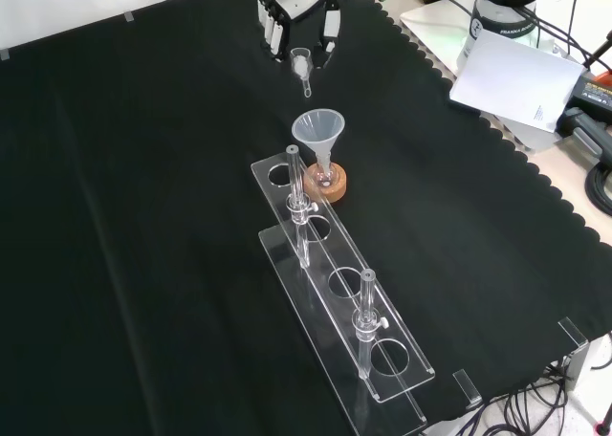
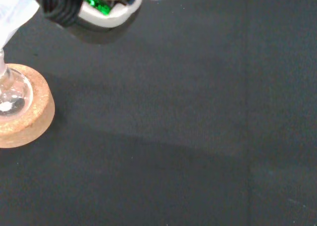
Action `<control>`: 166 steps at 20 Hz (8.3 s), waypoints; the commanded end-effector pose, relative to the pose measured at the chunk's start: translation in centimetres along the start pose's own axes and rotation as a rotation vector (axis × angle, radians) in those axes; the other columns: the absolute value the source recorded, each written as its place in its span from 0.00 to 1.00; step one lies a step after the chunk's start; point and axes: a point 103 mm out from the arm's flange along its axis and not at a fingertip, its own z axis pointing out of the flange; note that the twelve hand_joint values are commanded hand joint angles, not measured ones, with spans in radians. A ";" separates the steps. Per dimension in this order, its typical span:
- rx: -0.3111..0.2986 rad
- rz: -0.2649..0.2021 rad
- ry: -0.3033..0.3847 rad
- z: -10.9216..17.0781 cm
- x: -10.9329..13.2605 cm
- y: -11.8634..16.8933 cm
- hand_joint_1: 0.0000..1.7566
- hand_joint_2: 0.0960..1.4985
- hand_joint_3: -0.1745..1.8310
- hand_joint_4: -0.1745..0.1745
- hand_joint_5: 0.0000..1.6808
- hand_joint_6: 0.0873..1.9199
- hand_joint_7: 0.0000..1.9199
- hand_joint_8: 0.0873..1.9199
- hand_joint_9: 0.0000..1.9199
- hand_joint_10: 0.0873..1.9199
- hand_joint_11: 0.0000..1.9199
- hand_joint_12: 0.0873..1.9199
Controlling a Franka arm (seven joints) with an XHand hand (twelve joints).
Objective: Pour all the NaCl from the weighing funnel into the round-bottom flask.
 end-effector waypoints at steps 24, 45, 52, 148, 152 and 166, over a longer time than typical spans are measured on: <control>0.051 -0.013 -0.177 -0.2 2.2 1.3 0.63 0.45 0.36 1.00 0.75 0.30 0.57 0.23 0.75 0.00 0.63 0.38; 0.055 -0.009 -0.305 -1.4 3.0 1.0 0.63 0.45 0.36 1.00 0.75 0.30 0.57 0.23 0.75 0.00 0.63 0.38; 0.052 -0.013 -0.333 -1.6 3.3 1.1 0.63 0.45 0.36 1.00 0.75 0.30 0.57 0.23 0.75 0.00 0.63 0.38; 0.084 0.037 -0.800 -4.6 7.4 1.1 0.63 0.45 0.35 1.00 0.76 0.29 0.56 0.23 0.75 0.00 0.62 0.38; 0.079 0.035 -0.819 -4.8 7.7 1.1 0.63 0.45 0.35 1.00 0.76 0.29 0.56 0.23 0.75 0.00 0.62 0.38; 0.080 0.034 -0.914 -5.1 9.2 1.3 0.63 0.45 0.35 1.00 0.76 0.29 0.56 0.23 0.75 0.00 0.62 0.38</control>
